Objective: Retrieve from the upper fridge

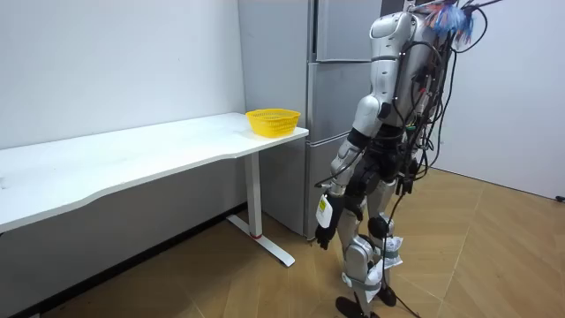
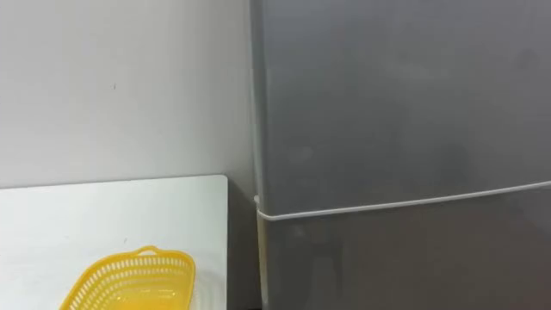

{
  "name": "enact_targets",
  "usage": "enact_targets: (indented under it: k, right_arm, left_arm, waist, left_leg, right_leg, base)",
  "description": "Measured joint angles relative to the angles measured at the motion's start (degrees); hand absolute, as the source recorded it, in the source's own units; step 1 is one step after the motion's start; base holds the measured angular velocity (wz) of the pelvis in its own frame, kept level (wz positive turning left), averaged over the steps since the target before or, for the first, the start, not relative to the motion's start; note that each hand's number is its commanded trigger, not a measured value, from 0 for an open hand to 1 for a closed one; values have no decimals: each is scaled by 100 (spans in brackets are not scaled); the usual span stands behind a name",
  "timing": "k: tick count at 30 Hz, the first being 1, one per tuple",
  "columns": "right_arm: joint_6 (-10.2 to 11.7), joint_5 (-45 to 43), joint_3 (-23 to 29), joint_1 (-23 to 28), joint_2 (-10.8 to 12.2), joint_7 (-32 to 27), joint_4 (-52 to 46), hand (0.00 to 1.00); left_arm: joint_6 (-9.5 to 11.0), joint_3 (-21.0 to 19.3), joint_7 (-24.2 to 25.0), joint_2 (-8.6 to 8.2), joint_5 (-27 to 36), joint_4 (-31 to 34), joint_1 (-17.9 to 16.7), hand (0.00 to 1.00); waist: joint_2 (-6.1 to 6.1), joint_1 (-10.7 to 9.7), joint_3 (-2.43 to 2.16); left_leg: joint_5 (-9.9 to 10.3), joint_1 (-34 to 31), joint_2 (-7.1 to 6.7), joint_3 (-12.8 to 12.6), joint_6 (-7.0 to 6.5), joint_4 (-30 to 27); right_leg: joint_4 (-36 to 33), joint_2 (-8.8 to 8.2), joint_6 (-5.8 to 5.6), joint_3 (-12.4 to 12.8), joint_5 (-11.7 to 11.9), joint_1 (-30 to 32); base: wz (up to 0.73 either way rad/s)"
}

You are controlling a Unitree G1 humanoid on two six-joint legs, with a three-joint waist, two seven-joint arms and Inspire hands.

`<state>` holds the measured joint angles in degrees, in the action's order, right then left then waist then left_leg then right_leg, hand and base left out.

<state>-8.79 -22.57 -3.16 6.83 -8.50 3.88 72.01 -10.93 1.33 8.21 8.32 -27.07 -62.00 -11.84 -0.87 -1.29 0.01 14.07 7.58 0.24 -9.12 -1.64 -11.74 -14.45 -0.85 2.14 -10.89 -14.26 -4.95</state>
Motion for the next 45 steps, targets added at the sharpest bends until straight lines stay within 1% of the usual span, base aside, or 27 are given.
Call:
enact_targets:
  k: [6, 11, 15, 17, 21, 25, 27, 29, 30, 32, 35, 37, 38, 39, 40, 41, 42, 43, 44, 45]
  right_arm:
    - [-5, 6, -2, 7, 7, 2, 44, 0]
    - [4, 6, 4, -3, 7, -73, 47, 0]
    - [17, 0, 6, -15, 6, -126, 53, 0]
    - [52, 4, 6, -66, 7, -126, 191, 0]
    - [47, 3, 8, -55, 7, -126, 261, 0]
    - [44, 6, 7, -86, 12, -126, 404, 0]
    - [36, 31, 7, -87, 20, -126, 403, 0]
    - [30, 47, 74, -93, 24, -126, 402, 0]
    - [22, 56, 92, -95, 25, -126, 401, 0]
    - [-4, 170, 108, -126, 23, -138, 434, 0]
    - [-6, 274, 110, -115, 22, -186, 432, 0]
    - [-8, 381, 167, -110, 22, -199, 434, 0]
    - [-9, 460, 254, -96, 16, -219, 432, 0]
    - [-5, 457, 292, -99, 7, -244, 424, 0]
    - [-6, 452, 311, -100, 5, -256, 418, 0]
    - [1, 426, 333, -100, 2, -263, 419, 0]
    - [5, 397, 334, -112, 2, -263, 420, 0]
    - [10, 394, 338, -123, -1, -263, 418, 0]
    - [39, 391, 358, -128, -4, -280, 395, 0]
    - [75, 394, 449, -110, 0, -323, 368, 0]
  left_arm:
    - [-1, 0, -108, -15, 0, 7, -30, 0]
    - [4, -2, -305, -24, 49, -20, -20, 0]
    - [14, -4, -305, -28, 66, -106, -14, 0]
    - [13, -52, -306, -54, 290, -260, 17, 0]
    - [2, -122, -307, -79, 651, -478, -5, 0]
    - [10, -179, -411, -90, 981, -481, -79, 0]
    - [10, -313, -497, -107, 1182, -474, -123, 0]
    - [8, -549, -621, -113, 1411, -462, -154, 0]
    - [8, -600, -668, -113, 1416, -461, -151, 0]
    - [11, -900, -929, -111, 1695, -456, -113, 0]
    - [34, -1148, -1436, -98, 2489, -434, -112, 0]
    - [64, -1453, -1720, -104, 2956, -317, -70, 0]
    - [80, -1698, -1932, -105, 3340, -144, -72, 0]
    - [207, -1957, -2158, -105, 3714, -9, -92, 0]
    - [293, -2097, -2285, -107, 3902, 28, -87, 0]
    - [431, -2348, -2562, -117, 4221, 127, -79, 0]
    - [568, -2514, -2828, -127, 4497, 244, -68, 0]
    - [639, -2579, -2944, -130, 4586, 266, -60, 0]
    - [739, -2660, -3186, -135, 4779, 306, -57, 0]
    - [762, -2802, -3419, -178, 4903, 504, -35, 0]
  waist:
    - [-9, 5, -1]
    - [-13, 5, 1]
    - [-13, 17, 2]
    - [-10, 10, 3]
    - [-16, 11, 7]
    - [-22, 23, 6]
    - [-21, 31, 6]
    - [-18, 34, 6]
    - [-16, 34, 6]
    - [-13, 64, 6]
    - [1, 115, 9]
    - [0, 127, 9]
    - [0, 162, 8]
    - [7, 208, 4]
    - [8, 236, 3]
    - [3, 301, 0]
    - [-5, 347, -1]
    - [-7, 355, -1]
    - [-4, 378, -4]
    - [-3, 422, -7]
  left_leg:
    - [0, 32, -1, 9, 0, -1]
    - [0, 24, -4, -4, 0, 4]
    - [0, 28, -4, -8, 0, 5]
    - [0, 38, -4, 14, 0, 4]
    - [0, 103, -8, 33, 0, 27]
    - [0, 110, -9, 50, 0, 38]
    - [0, 110, -9, 53, 0, 36]
    - [0, 103, -8, 73, 0, 30]
    - [0, 98, -8, 89, 0, 29]
    - [0, 94, -11, 123, 0, 34]
    - [0, 81, -13, 146, 0, 30]
    - [0, 54, -13, 158, 0, 29]
    - [0, 40, -13, 163, 0, 39]
    - [0, 44, -15, 162, 0, 49]
    - [-1, 53, -16, 172, 0, 49]
    - [-1, 71, -17, 172, 0, 50]
    - [-1, 73, -17, 173, 0, 50]
    - [-1, 73, -18, 173, 0, 50]
    - [-1, 77, -20, 168, 0, 56]
    - [-1, 80, -21, 165, 0, 61]
  right_leg:
    - [122, 6, -9, -34, 25, -101]
    - [190, 10, -20, -50, 35, -136]
    - [194, 10, -20, -41, 36, -134]
    - [192, 10, -20, -38, 36, -135]
    - [210, 10, -20, -49, 33, -202]
    - [216, 13, -21, -51, 32, -208]
    - [216, 13, -23, -54, 34, -211]
    - [256, 13, -28, -88, 46, -232]
    - [271, 14, -28, -107, 53, -241]
    - [269, 13, -27, -135, 56, -247]
    - [270, 5, -26, -180, 57, -245]
    - [271, -4, -21, -227, 63, -236]
    - [271, -12, -19, -266, 66, -229]
    - [267, -14, -19, -275, 67, -227]
    - [264, -16, -19, -276, 67, -232]
    - [257, -17, -19, -269, 67, -242]
    - [257, -17, -19, -271, 67, -242]
    - [257, -18, -19, -272, 67, -242]
    - [257, -18, -19, -268, 67, -240]
    - [257, -18, -19, -262, 67, -236]
  base:
    - [2]
    - [3]
    - [0]
    - [0]
    - [0]
    - [2]
    - [0]
    - [5]
    - [10]
    - [7]
    - [4]
    - [6]
    - [7]
    - [4]
    - [0]
    - [0]
    - [0]
    - [0]
    - [0]
    - [0]
